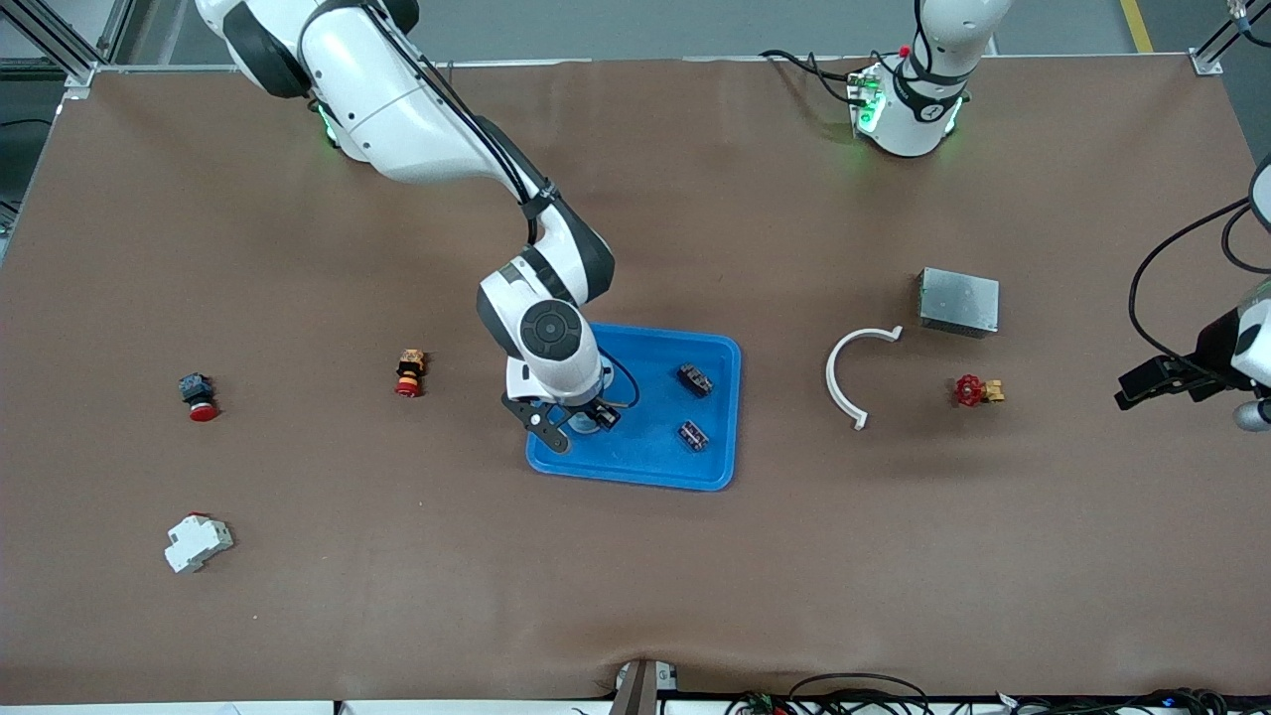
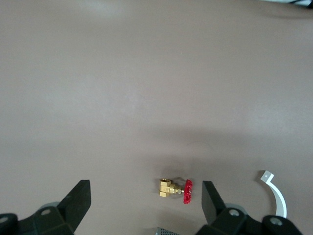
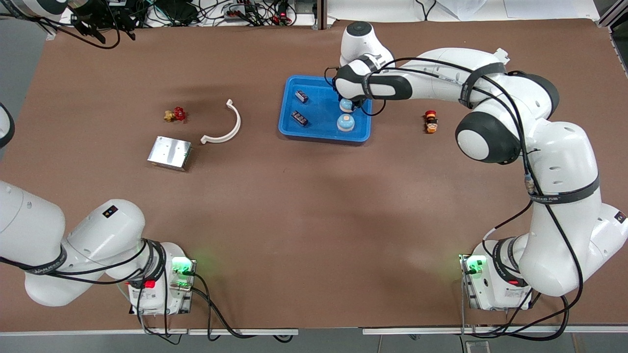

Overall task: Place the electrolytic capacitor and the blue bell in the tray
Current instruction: 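Lower the bell into the tray with the right gripper while the left gripper withdraws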

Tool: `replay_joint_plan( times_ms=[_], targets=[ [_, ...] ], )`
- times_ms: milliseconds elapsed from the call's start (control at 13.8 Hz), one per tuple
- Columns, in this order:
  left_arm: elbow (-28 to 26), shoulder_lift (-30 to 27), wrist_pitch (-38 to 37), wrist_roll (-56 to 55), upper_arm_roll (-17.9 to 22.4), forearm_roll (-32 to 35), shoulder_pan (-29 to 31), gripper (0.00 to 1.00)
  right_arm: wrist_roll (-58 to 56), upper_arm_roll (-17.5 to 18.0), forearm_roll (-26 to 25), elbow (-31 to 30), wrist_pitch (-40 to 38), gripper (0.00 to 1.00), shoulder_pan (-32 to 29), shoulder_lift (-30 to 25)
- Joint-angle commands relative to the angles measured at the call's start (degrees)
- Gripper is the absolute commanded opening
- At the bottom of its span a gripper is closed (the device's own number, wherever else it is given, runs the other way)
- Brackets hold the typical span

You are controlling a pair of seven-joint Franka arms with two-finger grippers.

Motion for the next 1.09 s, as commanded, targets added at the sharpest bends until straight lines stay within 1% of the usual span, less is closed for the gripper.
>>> replay_joint_plan(
  times_ms=[0,145,435,652,797,1015],
  targets=[
    [-1.5,-5.1,0.0,1.0,-0.6,-1.8,0.5,1.0,2.4,-1.0,-1.2,5.2,-0.4,0.0,1.0,3.5],
    [2.2,-3.3,-1.7,1.0,-0.6,-2.0,0.0,1.0,2.4,-1.0,-1.6,5.6,-0.4,0.0,1.0,4.1],
    [3.2,-2.2,-3.0,1.0,-0.5,-2.3,0.1,1.0,2.4,-1.5,-1.6,5.7,-0.3,0.0,1.0,4.5],
    [3.6,-2.7,-4.5,0.9,-0.6,-2.4,0.1,1.0,2.4,-1.6,-1.7,6.2,0.1,0.0,1.0,5.4],
    [3.7,-3.0,-6.3,1.2,-0.5,-2.4,0.2,1.0,2.4,-1.7,-1.8,6.3,0.5,0.0,1.0,5.4],
    [5.4,-4.1,-11.1,1.3,-0.6,-2.5,0.2,1.0,2.4,-1.6,-1.9,6.5,0.5,0.0,1.0,5.6]
  ],
)
